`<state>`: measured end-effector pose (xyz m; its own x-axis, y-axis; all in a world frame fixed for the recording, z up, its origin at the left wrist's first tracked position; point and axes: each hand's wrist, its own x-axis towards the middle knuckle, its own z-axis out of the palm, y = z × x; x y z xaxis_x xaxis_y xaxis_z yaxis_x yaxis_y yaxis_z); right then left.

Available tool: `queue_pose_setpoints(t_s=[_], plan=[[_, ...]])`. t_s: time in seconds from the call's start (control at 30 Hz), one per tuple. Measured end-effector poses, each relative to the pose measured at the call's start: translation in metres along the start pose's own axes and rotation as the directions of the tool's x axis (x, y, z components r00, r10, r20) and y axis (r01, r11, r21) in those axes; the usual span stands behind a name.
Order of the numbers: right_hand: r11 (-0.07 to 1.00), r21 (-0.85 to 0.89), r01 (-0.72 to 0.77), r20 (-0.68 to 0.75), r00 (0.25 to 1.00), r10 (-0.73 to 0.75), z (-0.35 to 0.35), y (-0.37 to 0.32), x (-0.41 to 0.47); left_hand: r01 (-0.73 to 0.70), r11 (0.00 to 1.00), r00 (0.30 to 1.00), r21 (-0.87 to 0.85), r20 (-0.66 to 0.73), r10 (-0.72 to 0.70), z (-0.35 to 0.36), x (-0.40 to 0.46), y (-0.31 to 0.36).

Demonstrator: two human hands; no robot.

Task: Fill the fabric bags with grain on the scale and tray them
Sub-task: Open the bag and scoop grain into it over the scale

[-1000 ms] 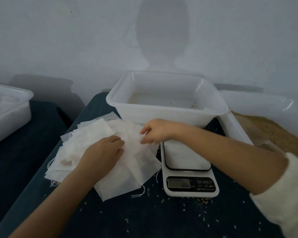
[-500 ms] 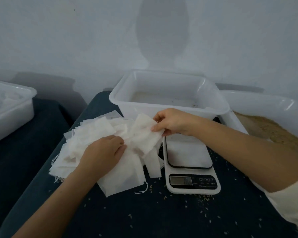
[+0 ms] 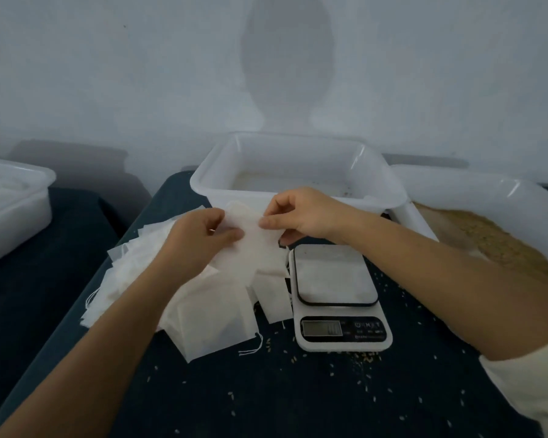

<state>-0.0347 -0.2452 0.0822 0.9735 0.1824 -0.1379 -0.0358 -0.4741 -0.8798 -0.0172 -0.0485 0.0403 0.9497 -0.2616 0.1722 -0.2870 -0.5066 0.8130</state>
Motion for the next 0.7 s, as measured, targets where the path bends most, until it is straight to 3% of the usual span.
queue_pose_setpoints(t_s=[0.13, 0.3, 0.4, 0.47, 0.5, 0.53, 0.6, 0.7], plan=[[1.000, 0.031, -0.001, 0.077, 0.997, -0.001, 0.025, -0.007, 0.008, 0.019, 0.999, 0.999, -0.040, 0.042, -0.018, -0.034, -0.012, -0.014], [0.984, -0.154, 0.088, 0.103, 0.992, -0.073, 0.049, -0.026, 0.014, 0.003, 1.000, 0.996, -0.016, 0.094, -0.002, -0.070, -0.027, -0.018], [0.986, -0.133, 0.098, 0.132, 0.988, -0.081, 0.047, -0.039, 0.011, -0.020, 0.999, 0.987, -0.030, 0.159, 0.024, -0.079, -0.031, -0.016], [0.991, -0.100, 0.094, 0.135, 0.988, -0.080, 0.043, -0.042, 0.007, -0.102, 0.995, 0.991, 0.008, 0.088, 0.101, -0.074, -0.031, -0.008], [0.991, -0.097, 0.093, 0.125, 0.989, -0.081, 0.039, -0.042, 0.005, -0.205, 0.975, 0.979, 0.088, 0.010, 0.205, -0.069, -0.032, -0.002], [0.991, -0.095, 0.090, 0.108, 0.991, -0.080, 0.034, -0.041, 0.002, -0.331, 0.928, 0.940, 0.174, -0.032, 0.341, -0.062, -0.032, 0.006], [0.994, -0.085, 0.075, 0.085, 0.994, -0.068, 0.024, -0.038, -0.004, -0.571, 0.773, 0.808, 0.276, 0.020, 0.589, -0.050, -0.032, 0.017], [0.998, -0.041, 0.037, 0.073, 0.997, -0.034, 0.004, -0.032, -0.015, -0.708, 0.609, 0.681, 0.358, 0.114, 0.723, -0.031, -0.025, 0.026]])
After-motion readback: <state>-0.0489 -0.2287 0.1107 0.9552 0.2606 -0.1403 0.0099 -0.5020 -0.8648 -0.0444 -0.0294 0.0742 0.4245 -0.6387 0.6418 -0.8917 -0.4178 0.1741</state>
